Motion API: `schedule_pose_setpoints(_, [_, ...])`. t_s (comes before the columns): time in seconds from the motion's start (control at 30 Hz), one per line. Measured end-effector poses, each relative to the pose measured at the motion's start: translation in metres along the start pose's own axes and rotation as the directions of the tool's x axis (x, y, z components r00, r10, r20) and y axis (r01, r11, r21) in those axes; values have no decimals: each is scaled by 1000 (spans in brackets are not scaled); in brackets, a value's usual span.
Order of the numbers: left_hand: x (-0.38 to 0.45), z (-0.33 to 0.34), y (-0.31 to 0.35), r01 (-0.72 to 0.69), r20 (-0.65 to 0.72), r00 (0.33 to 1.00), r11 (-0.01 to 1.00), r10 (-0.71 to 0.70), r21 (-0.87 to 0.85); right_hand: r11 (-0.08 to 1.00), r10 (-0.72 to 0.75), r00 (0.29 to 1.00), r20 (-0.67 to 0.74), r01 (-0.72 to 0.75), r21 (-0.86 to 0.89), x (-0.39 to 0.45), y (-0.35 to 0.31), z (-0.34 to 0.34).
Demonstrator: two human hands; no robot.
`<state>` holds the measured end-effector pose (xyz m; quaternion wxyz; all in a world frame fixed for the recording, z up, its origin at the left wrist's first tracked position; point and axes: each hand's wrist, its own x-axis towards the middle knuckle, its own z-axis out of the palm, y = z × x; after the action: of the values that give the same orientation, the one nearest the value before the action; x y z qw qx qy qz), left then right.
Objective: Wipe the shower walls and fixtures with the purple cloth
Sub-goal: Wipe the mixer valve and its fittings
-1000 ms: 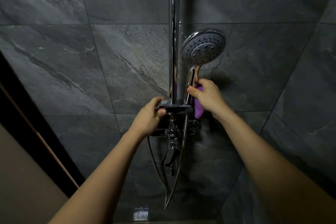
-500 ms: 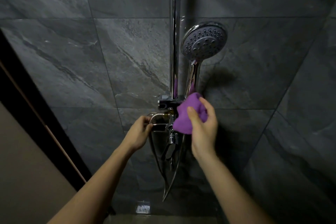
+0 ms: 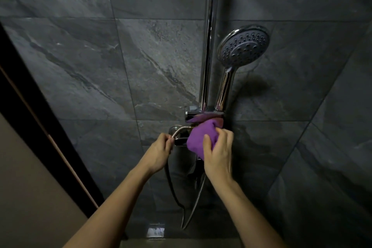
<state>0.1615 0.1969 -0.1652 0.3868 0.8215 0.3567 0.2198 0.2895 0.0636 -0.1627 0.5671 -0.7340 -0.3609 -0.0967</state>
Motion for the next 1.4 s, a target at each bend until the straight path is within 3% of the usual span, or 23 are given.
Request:
schedule_pose_setpoints(0.1, [-1,-2,-2,-20,29,999,1000,19,20,998,-26,989,-148,17,-62,-1,-7,9])
schedule_pose_setpoints(0.17, [0,-5,-4,-45,41,998,998,43,48,968,-105,992,-74,85,-237,-1,-13,17])
schedule_pose_setpoints(0.23, [3,-8,-10,-73,71,995,996,70,42,910,-91,996,14,89,-404,-9,-19,26])
schedule_pose_setpoints(0.3, [4,-7,-10,-73,80,994,997,72,9,898,-67,998,20,69,-435,-15,-12,28])
schedule_pose_setpoints(0.5, [-1,-18,-37,-113,192,975,993,114,-13,958,231,968,-92,-243,-150,-21,-12,24])
schedule_pose_setpoints(0.6, [-1,-29,-53,-122,194,973,992,128,-42,947,305,911,-276,-320,-9,-17,-27,17])
schedule_pose_setpoints(0.67, [2,-37,-58,-128,187,973,990,138,-62,981,133,935,-329,-172,-91,-19,-37,20])
schedule_pose_setpoints(0.77, [8,-46,-64,-124,186,973,989,137,-77,920,-157,987,-33,134,-368,-22,-30,33])
schedule_pose_setpoints(0.83, [11,-51,-68,-121,175,976,991,130,-66,842,-241,963,117,268,-468,-22,-13,36])
schedule_pose_setpoints(0.93, [12,-63,-71,-114,148,982,993,116,-27,895,-246,963,114,270,-356,-26,2,30])
schedule_pose_setpoints(1.0, [9,-72,-72,-113,121,986,993,110,20,952,-188,981,39,192,-240,-30,1,28])
schedule_pose_setpoints(1.07, [5,-79,-70,-100,91,991,993,95,55,996,9,998,-69,-15,-92,-31,0,26])
schedule_pose_setpoints(1.13, [3,-83,-65,-93,67,994,992,87,85,955,294,939,-180,-282,90,-29,2,23])
schedule_pose_setpoints(1.2, [4,-85,-60,-82,43,996,990,78,115,886,458,852,-251,-416,205,-29,1,17])
schedule_pose_setpoints(1.27, [6,-86,-57,-67,16,998,988,65,137,915,393,865,-313,-331,232,-38,-13,13])
schedule_pose_setpoints(1.33, [9,-84,-54,-52,-16,998,988,55,142,979,153,937,-313,-99,181,-51,-30,14])
schedule_pose_setpoints(1.4, [13,-82,-52,-39,-42,998,990,45,137,983,-130,975,-183,151,107,-63,-39,23])
